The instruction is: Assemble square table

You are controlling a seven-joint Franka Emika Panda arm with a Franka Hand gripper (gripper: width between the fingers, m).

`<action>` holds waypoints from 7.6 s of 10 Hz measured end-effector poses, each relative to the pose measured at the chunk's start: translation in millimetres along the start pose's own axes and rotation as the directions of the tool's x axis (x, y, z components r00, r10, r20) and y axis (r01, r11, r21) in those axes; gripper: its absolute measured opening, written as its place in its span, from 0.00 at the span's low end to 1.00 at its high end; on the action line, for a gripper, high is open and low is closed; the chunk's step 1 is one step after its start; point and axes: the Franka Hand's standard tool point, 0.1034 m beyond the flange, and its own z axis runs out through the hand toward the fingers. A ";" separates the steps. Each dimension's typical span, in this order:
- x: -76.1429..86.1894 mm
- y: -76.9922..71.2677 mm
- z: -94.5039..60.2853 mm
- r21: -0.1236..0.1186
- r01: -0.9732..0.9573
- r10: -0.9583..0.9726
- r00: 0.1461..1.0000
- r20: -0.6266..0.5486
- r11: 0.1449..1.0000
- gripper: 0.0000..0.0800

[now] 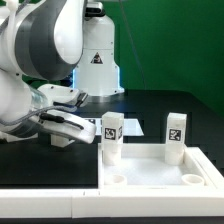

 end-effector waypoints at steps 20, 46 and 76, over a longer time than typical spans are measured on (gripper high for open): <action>-57.0 -151.8 -192.1 -0.160 0.276 -0.274 0.445 -0.853 0.948 0.36; -43.9 -275.9 -85.2 -0.416 0.306 -0.441 0.015 -0.897 0.856 0.36; -24.1 -290.8 -80.6 -0.182 0.174 -0.243 0.460 -0.854 0.968 0.36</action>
Offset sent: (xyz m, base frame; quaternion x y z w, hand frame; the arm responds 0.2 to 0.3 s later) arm 0.0378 -0.0191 0.0701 0.0127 0.0783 -0.0664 0.9946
